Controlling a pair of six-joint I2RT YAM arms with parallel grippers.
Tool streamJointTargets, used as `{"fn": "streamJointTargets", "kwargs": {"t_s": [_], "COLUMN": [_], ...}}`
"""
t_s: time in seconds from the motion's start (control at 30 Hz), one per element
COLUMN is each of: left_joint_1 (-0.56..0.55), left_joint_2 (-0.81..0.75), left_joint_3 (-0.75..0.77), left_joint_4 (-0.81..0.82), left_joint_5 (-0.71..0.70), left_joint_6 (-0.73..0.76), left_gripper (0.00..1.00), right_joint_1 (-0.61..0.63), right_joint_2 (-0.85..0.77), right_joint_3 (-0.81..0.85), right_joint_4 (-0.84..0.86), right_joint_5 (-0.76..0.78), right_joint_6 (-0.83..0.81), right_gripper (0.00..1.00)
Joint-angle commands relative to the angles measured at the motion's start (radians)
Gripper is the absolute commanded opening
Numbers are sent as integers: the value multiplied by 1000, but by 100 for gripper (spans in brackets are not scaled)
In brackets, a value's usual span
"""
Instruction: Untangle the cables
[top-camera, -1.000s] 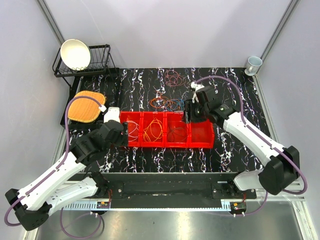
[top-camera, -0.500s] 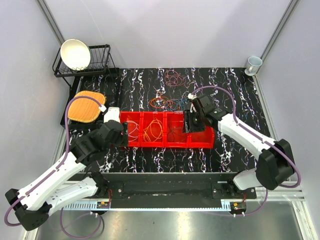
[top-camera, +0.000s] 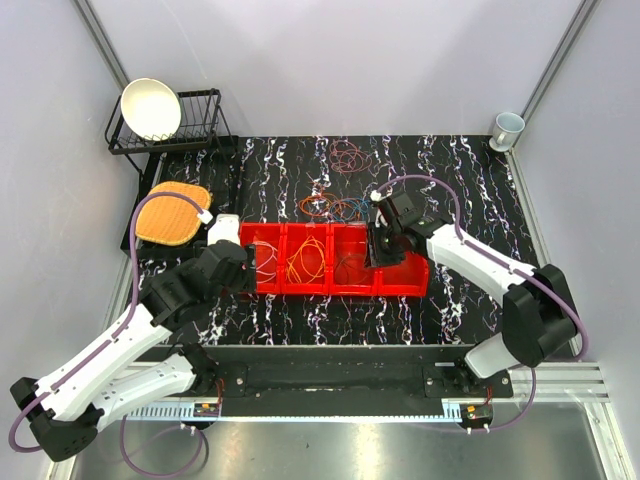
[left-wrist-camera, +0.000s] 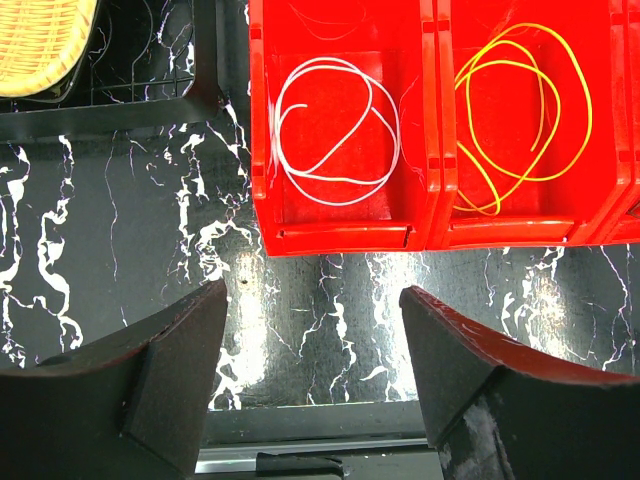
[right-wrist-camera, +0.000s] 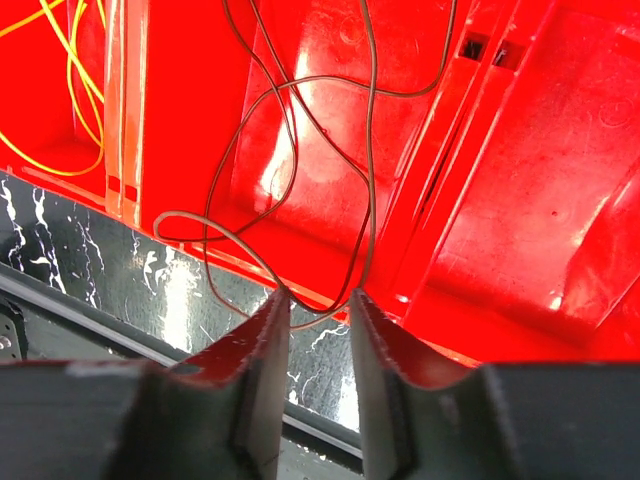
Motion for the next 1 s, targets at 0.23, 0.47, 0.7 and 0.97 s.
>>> {"fn": "streamJointTargets", "kwargs": {"t_s": [0.23,0.47,0.7,0.97], "left_joint_1": [1,1,1,1], "left_joint_2": [-5,-5,-5,-6], "left_joint_3": [2,2,2,2], "left_joint_4": [22,24,24,25], "left_joint_5": [-23,-23,-22,-19], "left_joint_6": [-3,-2,0,1], "left_gripper": [73,73,73,73], "right_joint_1": [12,15,15,22], "right_joint_2": [87,156,292,389], "right_joint_3": [74,126,269,359], "right_joint_4": [28,31,-7,-70], "right_joint_5": [-22,10,59,71], "right_joint_6": [-14,-16,-34,-42], "right_gripper": [24,19,16,16]}}
